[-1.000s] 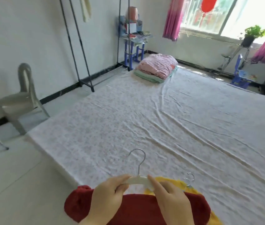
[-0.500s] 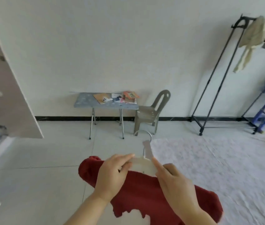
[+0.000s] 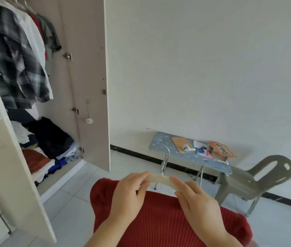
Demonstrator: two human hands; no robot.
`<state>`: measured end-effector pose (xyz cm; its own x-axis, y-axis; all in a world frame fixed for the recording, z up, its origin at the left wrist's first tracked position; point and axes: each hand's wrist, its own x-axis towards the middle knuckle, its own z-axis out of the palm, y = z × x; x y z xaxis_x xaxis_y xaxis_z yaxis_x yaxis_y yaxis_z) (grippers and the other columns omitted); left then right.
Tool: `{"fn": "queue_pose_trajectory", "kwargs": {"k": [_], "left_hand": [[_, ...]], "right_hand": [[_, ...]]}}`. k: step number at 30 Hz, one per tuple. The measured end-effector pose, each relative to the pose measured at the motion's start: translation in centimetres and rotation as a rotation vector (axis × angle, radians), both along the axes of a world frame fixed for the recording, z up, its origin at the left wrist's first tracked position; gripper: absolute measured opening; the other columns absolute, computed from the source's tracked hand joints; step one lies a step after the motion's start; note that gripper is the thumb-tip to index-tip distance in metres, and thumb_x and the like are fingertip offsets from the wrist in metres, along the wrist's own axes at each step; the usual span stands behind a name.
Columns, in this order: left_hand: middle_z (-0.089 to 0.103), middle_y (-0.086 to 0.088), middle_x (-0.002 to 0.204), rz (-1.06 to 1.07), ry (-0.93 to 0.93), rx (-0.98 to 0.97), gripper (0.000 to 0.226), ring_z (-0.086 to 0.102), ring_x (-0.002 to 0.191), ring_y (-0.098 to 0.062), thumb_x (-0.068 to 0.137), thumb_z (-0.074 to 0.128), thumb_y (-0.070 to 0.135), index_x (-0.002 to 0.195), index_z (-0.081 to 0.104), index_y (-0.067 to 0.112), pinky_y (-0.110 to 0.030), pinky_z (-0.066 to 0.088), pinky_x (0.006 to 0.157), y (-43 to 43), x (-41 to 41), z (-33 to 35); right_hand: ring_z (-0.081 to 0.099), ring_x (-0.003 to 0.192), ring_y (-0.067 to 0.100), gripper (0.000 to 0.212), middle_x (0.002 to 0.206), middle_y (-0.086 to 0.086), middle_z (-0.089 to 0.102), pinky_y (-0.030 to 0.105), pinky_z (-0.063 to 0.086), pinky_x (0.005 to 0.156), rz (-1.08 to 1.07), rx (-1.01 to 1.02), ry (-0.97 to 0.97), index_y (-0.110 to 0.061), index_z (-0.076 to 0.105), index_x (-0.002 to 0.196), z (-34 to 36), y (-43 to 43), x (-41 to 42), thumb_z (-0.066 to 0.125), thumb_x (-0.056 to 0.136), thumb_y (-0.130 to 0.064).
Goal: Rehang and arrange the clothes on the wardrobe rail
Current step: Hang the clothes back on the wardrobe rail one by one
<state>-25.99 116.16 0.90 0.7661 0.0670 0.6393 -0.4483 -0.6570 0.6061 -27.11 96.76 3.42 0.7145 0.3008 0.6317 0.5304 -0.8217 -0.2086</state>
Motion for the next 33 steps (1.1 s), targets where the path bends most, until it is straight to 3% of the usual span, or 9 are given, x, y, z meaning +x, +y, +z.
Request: {"fn": "queue_pose_trajectory", "kwargs": {"k": [8, 11, 15, 19, 23, 27, 31, 33], "left_hand": [[0.057, 0.022, 0.092, 0.285, 0.105, 0.126, 0.039, 0.053, 0.082, 0.008, 0.085, 0.063, 0.015, 0.122, 0.057, 0.027, -0.005, 0.041, 0.074, 8.2, 12.9, 0.4], [0.059, 0.017, 0.105, 0.38, 0.169, 0.133, 0.041, 0.05, 0.09, 0.009, 0.09, 0.057, 0.022, 0.129, 0.05, 0.03, 0.0, 0.033, 0.08, 10.6, 17.1, 1.7], [0.055, 0.019, 0.116, 0.501, 0.171, 0.117, 0.042, 0.048, 0.101, 0.007, 0.09, 0.055, 0.023, 0.131, 0.047, 0.032, -0.008, 0.032, 0.091, 14.4, 22.9, 3.3], [0.057, 0.015, 0.107, 0.566, 0.177, 0.114, 0.048, 0.046, 0.099, 0.006, 0.088, 0.059, 0.019, 0.127, 0.041, 0.04, -0.008, 0.034, 0.09, 19.1, 27.5, 3.5], [0.047, 0.021, 0.113, 0.655, 0.172, 0.108, 0.047, 0.039, 0.103, 0.009, 0.09, 0.056, 0.021, 0.132, 0.041, 0.034, 0.002, 0.021, 0.088, 25.3, 32.4, 3.1], [0.046, 0.019, 0.121, 0.704, 0.171, 0.13, 0.047, 0.038, 0.11, 0.007, 0.092, 0.053, 0.026, 0.136, 0.039, 0.032, -0.008, 0.022, 0.096, 32.4, 36.8, 3.1], [0.041, 0.021, 0.122, 0.783, 0.154, 0.14, 0.045, 0.031, 0.113, 0.01, 0.092, 0.053, 0.026, 0.134, 0.041, 0.031, -0.002, 0.016, 0.095, 39.6, 40.5, 4.3], [0.041, 0.02, 0.123, 0.828, 0.146, 0.144, 0.043, 0.031, 0.113, 0.009, 0.091, 0.054, 0.025, 0.133, 0.044, 0.029, -0.006, 0.017, 0.097, 43.0, 41.9, 5.2]], "right_hand": [[0.054, 0.046, 0.004, 0.058, 0.076, -0.01, 0.062, 0.02, 0.041, 0.029, 0.275, 0.018, -0.134, -0.029, 0.053, 0.111, 0.2, 8.3, 19.2, 0.082, 0.065, -0.008], [0.052, 0.045, 0.005, 0.051, 0.075, -0.009, 0.061, 0.018, 0.04, 0.03, 0.385, 0.028, -0.153, -0.03, 0.051, 0.112, 1.3, 11.3, 25.9, 0.071, 0.069, -0.011], [0.054, 0.048, 0.009, 0.058, 0.074, -0.008, 0.06, 0.024, 0.043, 0.032, 0.502, 0.045, -0.145, -0.031, 0.052, 0.114, 2.9, 16.3, 34.0, 0.075, 0.066, -0.006], [0.055, 0.05, 0.007, 0.049, 0.074, -0.009, 0.059, 0.022, 0.044, 0.035, 0.573, 0.027, -0.175, -0.034, 0.051, 0.112, 3.4, 22.0, 40.3, 0.068, 0.071, -0.013], [0.055, 0.048, 0.007, 0.045, 0.077, -0.01, 0.061, 0.021, 0.044, 0.035, 0.631, 0.025, -0.213, -0.032, 0.05, 0.114, 3.7, 28.5, 46.6, 0.062, 0.073, -0.017], [0.054, 0.047, 0.006, 0.03, 0.08, -0.011, 0.062, 0.019, 0.045, 0.036, 0.672, 0.026, -0.22, -0.032, 0.051, 0.114, 4.1, 36.0, 52.1, 0.046, 0.084, -0.028], [0.051, 0.049, 0.002, 0.031, 0.079, -0.013, 0.059, 0.014, 0.038, 0.037, 0.704, 0.021, -0.222, -0.033, 0.054, 0.113, 5.6, 43.5, 56.8, 0.046, 0.083, -0.032], [0.052, 0.049, 0.002, 0.033, 0.079, -0.013, 0.059, 0.014, 0.037, 0.037, 0.729, 0.045, -0.228, -0.033, 0.054, 0.113, 6.6, 47.2, 58.9, 0.043, 0.083, -0.032]]}}
